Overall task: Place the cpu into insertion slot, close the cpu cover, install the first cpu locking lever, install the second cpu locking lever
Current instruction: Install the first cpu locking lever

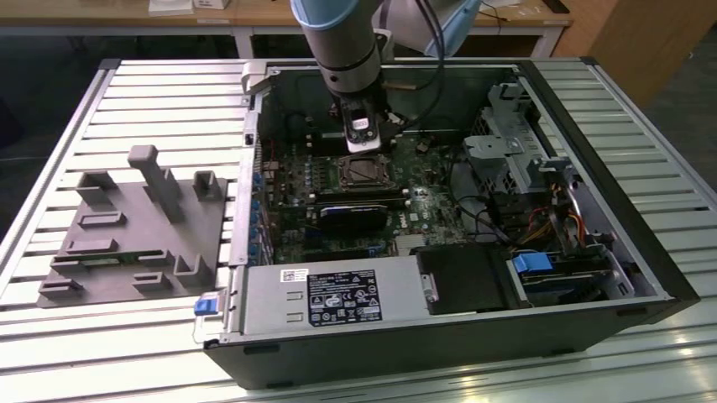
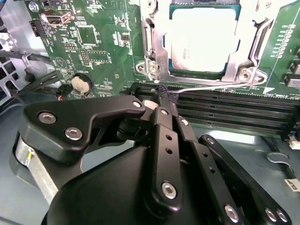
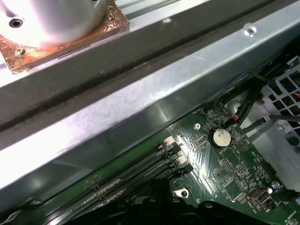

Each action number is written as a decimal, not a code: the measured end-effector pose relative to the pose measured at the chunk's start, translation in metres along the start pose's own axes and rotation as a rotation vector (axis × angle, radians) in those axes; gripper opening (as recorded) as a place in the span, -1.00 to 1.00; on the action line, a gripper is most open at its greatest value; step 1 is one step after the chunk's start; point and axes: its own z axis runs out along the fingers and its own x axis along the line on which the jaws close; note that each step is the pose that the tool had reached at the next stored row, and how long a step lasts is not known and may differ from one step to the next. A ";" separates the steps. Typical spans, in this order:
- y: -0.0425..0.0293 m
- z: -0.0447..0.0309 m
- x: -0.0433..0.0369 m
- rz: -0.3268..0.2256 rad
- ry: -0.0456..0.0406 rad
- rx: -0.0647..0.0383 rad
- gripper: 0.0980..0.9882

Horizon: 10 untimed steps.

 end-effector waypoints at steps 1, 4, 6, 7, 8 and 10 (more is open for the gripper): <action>-0.0002 0.0004 0.0001 0.000 -0.0006 0.001 -0.99; -0.0006 0.0017 0.0002 -0.002 -0.0029 0.005 -0.99; -0.0008 0.0025 0.0002 -0.003 -0.0044 0.007 -0.99; -0.0008 0.0028 0.0002 -0.003 -0.0051 0.009 -0.99; -0.0008 0.0031 0.0003 -0.003 -0.0057 0.010 -0.99; 0.0000 0.0035 0.0010 -0.004 -0.0064 0.010 -0.99</action>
